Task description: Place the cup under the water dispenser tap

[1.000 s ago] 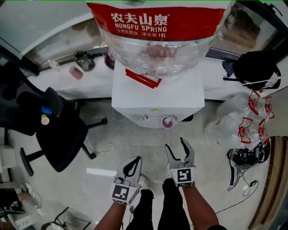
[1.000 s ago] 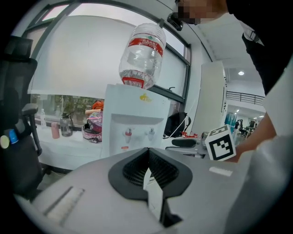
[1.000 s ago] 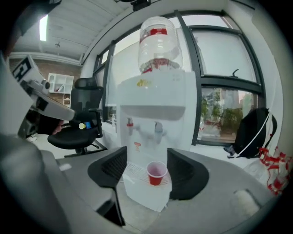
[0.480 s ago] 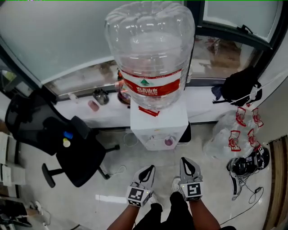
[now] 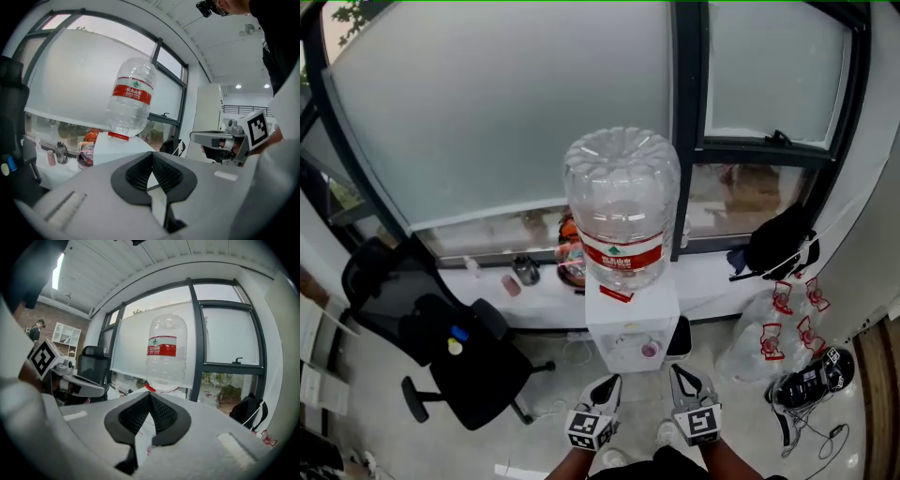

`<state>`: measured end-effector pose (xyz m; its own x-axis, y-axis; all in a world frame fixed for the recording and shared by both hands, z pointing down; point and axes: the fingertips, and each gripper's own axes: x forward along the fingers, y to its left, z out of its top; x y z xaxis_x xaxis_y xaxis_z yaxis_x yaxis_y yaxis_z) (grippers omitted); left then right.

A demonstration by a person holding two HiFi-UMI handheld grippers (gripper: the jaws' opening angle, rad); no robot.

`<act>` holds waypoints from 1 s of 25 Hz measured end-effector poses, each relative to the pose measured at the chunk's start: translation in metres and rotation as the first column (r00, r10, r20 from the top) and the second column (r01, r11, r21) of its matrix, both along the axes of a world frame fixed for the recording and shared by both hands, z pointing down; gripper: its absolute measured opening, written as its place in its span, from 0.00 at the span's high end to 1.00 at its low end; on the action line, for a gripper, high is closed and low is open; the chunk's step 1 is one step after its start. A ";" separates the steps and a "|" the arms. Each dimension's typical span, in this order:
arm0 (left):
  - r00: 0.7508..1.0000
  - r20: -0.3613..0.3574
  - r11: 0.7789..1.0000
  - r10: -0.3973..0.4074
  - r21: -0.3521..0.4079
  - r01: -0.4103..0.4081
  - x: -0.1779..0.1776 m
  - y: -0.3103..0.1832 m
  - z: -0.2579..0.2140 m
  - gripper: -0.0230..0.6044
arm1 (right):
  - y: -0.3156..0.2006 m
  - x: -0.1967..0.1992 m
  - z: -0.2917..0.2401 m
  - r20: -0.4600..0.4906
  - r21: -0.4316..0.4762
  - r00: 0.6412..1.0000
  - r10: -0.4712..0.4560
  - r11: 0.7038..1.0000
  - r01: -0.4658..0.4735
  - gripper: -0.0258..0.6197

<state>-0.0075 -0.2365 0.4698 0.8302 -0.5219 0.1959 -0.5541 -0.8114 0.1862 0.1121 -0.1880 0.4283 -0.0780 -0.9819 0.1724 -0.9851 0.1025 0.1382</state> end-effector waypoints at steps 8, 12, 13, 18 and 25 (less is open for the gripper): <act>1.000 0.008 0.995 -0.008 0.099 0.008 -0.009 -0.022 -0.035 0.94 | -0.007 0.003 -0.029 -0.029 0.058 1.000 -0.011 0.998 0.012 0.95; 1.000 0.023 0.994 -0.003 0.112 0.001 -0.009 -0.015 -0.033 0.94 | -0.008 0.001 -0.030 -0.053 0.052 0.998 -0.029 0.998 0.031 0.95; 1.000 0.026 0.993 0.003 0.115 -0.006 -0.007 -0.011 -0.033 0.94 | -0.009 0.000 -0.029 -0.058 0.047 0.998 -0.034 0.998 0.037 0.95; 0.999 0.028 0.992 0.017 0.127 -0.021 0.001 -0.006 -0.036 0.94 | -0.012 -0.002 -0.027 -0.065 0.042 0.997 -0.049 0.998 0.052 0.96; 1.000 0.022 0.989 0.014 0.147 -0.017 0.005 -0.006 -0.046 0.94 | -0.012 -0.001 -0.033 -0.057 0.058 0.997 -0.049 0.997 0.052 0.96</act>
<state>-0.0030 -0.2428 0.4243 0.8349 -0.5336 0.1347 -0.5438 -0.8376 0.0526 0.1108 -0.1998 0.3956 -0.1198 -0.9855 0.1198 -0.9695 0.1421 0.1996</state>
